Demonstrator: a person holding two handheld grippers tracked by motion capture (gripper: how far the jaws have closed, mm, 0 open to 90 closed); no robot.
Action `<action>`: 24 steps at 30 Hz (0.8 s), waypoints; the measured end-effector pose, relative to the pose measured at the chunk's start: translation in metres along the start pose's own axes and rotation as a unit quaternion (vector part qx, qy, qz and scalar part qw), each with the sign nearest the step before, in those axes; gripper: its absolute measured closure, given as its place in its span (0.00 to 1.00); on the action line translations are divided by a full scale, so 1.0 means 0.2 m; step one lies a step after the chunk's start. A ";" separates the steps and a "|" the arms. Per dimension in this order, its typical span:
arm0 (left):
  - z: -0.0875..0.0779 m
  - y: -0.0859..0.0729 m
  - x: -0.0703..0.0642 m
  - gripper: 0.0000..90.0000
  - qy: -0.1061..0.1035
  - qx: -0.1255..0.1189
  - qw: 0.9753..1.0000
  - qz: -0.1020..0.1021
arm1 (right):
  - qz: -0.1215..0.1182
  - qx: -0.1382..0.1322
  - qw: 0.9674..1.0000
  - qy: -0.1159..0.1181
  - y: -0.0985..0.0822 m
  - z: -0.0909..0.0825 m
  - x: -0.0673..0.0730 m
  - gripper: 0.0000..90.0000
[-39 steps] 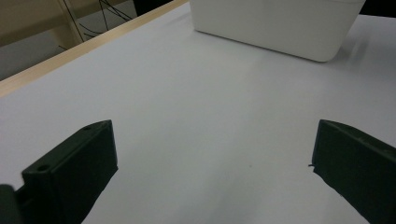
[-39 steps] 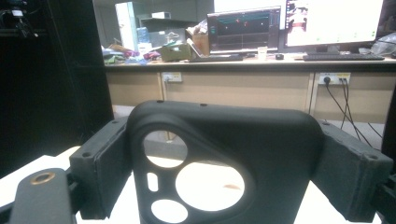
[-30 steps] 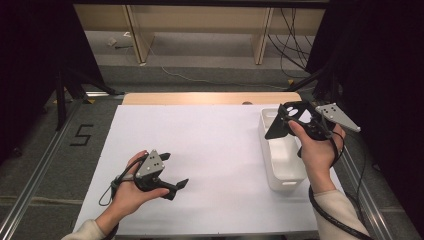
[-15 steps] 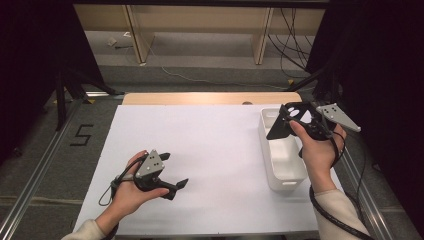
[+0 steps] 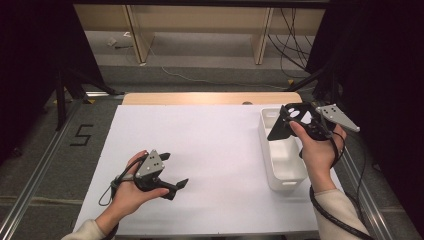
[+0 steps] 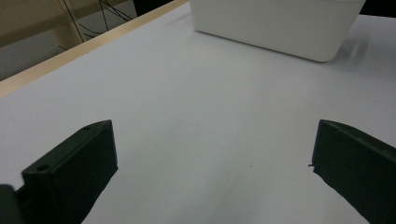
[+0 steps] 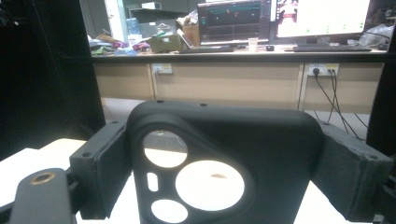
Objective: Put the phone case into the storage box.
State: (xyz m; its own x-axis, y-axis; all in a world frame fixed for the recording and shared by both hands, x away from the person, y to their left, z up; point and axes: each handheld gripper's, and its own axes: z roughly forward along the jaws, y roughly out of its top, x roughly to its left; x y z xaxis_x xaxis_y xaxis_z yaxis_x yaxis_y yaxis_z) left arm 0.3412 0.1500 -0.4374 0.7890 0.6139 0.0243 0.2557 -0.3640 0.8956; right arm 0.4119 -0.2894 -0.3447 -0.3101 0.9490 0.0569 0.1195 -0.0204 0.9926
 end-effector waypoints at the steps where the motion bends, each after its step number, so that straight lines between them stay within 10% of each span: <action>1: 0.00 0.00 0.00 0.00 0.000 0.000 1.000 0.000 | 0.001 0.000 1.000 0.000 0.00 0.00 0.00 0.17; 24: 0.00 0.00 0.00 0.00 0.000 0.000 1.000 0.000 | -0.006 0.006 1.000 -0.009 -0.02 0.01 -0.02 0.17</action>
State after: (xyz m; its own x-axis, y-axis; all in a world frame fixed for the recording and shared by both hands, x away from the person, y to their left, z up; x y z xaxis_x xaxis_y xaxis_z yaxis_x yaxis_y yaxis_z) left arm 0.3412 0.1501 -0.4374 0.7891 0.6138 0.0251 0.2553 -0.3648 0.8954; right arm 0.4144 -0.2926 -0.3486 -0.2954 0.9544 0.0423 0.1263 -0.0049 0.9920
